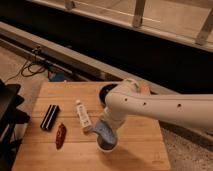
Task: Place the white sponge in the ceramic cup
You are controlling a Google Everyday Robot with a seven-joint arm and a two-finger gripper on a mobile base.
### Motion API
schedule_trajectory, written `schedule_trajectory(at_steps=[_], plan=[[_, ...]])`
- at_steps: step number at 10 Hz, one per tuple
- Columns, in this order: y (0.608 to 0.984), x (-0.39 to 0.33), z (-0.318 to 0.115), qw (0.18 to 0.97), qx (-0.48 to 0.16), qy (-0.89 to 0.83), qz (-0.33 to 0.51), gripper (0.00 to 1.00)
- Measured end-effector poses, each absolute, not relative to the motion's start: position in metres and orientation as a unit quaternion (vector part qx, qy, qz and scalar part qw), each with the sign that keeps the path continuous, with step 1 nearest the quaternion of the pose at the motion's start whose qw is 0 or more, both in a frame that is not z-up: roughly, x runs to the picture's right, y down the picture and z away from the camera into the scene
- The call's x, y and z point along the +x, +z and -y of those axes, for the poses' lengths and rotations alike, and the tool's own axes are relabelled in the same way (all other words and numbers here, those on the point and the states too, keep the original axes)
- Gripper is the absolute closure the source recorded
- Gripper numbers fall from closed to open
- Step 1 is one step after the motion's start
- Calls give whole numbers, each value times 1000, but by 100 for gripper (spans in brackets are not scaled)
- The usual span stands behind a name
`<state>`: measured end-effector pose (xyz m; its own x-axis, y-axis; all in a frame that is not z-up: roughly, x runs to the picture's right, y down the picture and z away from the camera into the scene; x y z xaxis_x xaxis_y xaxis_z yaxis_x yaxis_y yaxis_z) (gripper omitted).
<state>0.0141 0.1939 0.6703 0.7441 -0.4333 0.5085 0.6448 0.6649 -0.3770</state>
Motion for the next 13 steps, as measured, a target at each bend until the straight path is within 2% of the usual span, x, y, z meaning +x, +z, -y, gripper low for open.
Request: schedule_trajectory(at_steps=[4, 5, 6, 13], plan=[[668, 15, -204, 889, -284, -303, 193, 31], [667, 16, -205, 889, -285, -302, 192, 27], [666, 19, -205, 891, -285, -299, 190, 24], [660, 29, -197, 899, -278, -290, 175, 24]])
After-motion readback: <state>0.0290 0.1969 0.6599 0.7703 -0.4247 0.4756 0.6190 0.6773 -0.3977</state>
